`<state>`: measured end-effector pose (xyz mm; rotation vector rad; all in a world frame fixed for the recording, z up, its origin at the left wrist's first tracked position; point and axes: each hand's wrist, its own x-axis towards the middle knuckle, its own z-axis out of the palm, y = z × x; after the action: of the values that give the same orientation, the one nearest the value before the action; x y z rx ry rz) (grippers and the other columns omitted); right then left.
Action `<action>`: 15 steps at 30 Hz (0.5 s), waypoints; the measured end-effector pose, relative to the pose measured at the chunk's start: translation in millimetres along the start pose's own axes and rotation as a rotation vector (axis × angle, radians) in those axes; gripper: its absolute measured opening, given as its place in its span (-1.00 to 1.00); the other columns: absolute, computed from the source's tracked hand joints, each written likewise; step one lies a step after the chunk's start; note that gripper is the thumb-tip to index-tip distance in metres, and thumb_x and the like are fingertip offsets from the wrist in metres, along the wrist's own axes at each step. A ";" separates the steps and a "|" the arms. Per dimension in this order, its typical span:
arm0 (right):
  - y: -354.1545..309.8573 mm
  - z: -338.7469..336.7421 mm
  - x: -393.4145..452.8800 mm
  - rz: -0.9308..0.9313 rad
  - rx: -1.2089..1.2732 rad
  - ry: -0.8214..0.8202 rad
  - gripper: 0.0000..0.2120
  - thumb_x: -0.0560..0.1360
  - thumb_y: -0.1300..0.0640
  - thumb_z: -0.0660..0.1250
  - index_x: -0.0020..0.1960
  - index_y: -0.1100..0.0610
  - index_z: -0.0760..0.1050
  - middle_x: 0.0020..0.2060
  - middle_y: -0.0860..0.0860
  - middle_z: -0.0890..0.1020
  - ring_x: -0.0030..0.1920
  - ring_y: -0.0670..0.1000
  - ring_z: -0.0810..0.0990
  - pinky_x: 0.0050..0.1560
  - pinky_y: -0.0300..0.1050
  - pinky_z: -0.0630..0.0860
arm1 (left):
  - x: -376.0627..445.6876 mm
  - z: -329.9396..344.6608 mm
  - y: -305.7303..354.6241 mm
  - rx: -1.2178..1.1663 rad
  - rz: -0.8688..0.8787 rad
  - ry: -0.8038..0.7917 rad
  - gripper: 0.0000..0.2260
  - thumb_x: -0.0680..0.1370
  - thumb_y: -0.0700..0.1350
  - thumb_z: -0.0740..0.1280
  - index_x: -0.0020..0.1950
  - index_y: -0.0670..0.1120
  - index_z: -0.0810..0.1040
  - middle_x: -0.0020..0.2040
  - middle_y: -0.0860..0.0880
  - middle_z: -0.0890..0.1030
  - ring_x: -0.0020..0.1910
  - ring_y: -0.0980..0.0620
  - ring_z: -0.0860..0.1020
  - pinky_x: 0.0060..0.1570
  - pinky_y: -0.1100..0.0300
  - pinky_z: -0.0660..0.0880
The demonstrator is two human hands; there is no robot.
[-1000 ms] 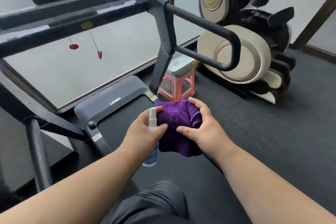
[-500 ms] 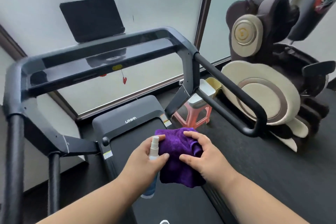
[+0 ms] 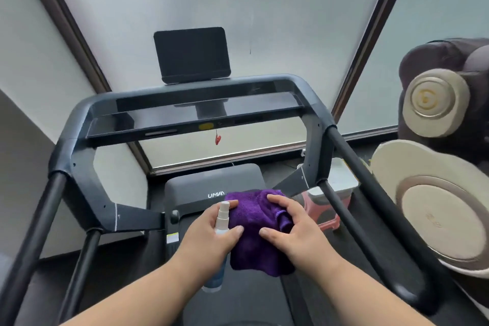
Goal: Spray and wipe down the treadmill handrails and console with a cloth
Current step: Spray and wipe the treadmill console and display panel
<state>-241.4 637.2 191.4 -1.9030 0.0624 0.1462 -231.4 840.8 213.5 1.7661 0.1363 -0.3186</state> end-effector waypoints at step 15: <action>-23.5 -23.0 144.7 -0.131 -0.017 -0.296 -0.39 0.28 -0.12 0.54 0.25 -0.43 0.42 0.30 -0.28 0.48 0.29 -0.26 0.48 0.32 -0.26 0.39 | 73.1 0.1 44.3 -0.015 -0.050 0.277 -0.60 0.44 -0.13 0.46 0.12 0.34 0.56 0.08 0.25 0.64 0.08 0.25 0.59 0.11 0.23 0.53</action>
<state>-93.6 627.4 201.8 -1.8772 -0.2632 0.3384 -150.0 825.0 234.1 1.7874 0.3799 -0.1068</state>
